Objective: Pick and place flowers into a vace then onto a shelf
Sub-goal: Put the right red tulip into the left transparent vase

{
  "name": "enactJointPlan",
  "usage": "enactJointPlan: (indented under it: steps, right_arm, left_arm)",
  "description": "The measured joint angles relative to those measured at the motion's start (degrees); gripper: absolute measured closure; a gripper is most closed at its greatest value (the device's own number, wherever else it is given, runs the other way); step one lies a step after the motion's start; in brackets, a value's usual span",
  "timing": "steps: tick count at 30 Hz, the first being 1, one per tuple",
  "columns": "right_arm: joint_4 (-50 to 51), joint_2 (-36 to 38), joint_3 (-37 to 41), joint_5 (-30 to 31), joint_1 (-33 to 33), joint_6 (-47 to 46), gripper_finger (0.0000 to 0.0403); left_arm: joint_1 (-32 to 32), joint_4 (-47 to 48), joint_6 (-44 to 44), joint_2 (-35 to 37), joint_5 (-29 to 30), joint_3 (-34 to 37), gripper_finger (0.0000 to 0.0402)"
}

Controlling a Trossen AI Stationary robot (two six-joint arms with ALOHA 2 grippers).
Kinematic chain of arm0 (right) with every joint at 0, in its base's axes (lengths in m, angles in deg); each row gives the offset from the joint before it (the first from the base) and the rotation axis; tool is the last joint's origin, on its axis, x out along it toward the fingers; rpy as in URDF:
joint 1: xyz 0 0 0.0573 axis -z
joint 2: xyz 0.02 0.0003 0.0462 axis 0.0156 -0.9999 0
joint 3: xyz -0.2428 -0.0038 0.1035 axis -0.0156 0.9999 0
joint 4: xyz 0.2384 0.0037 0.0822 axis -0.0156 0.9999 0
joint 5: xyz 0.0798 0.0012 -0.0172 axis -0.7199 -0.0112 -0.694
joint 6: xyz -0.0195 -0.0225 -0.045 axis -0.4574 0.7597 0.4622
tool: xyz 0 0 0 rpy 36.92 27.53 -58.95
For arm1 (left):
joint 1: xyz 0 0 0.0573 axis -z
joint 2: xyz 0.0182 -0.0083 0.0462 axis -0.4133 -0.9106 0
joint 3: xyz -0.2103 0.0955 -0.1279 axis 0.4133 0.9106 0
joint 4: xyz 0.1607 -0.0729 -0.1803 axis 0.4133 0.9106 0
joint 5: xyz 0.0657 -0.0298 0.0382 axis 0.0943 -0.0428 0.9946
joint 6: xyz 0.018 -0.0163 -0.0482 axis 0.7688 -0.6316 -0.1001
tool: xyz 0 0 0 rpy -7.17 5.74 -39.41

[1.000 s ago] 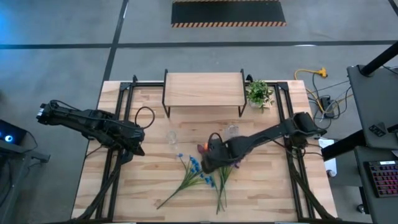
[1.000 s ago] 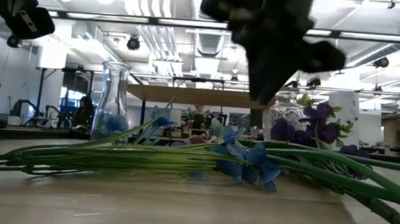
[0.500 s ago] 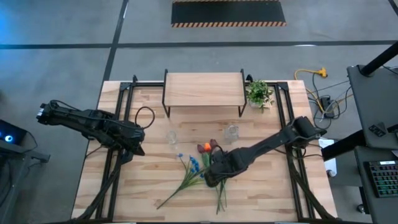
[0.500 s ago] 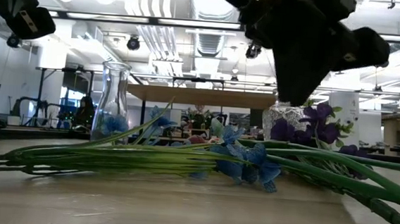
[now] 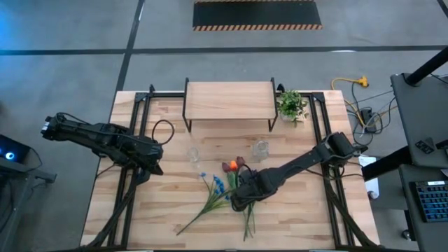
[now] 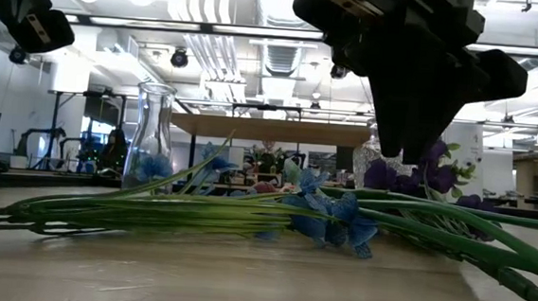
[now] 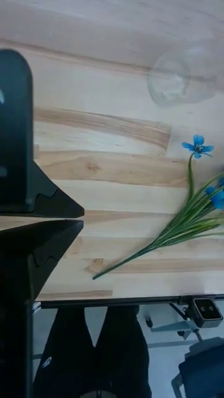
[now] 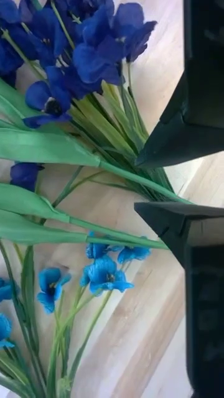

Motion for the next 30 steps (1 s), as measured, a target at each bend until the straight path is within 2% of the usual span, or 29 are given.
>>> enactJointPlan:
  steps: [4,9,22,30]
  right_arm:
    - [0.13,-0.02,0.0,0.2,0.16,-0.47,0.0279]
    - [0.19,-0.04,0.73,1.45,0.37,-0.44,0.0274]
    - [-4.93,-0.09,3.88,1.47,0.72,0.37,0.0299]
    - [-4.4,-0.11,4.44,1.46,0.96,1.27,0.0315]
  left_arm:
    - [-0.02,-0.09,-0.04,0.01,0.02,0.0,0.0402]
    - [-0.01,-0.45,-0.08,-0.3,0.02,0.0,0.0402]
    - [0.0,-1.47,0.03,-0.34,0.04,0.0,0.0402]
    - [-0.01,-1.46,0.06,-0.34,0.04,0.0,0.0402]
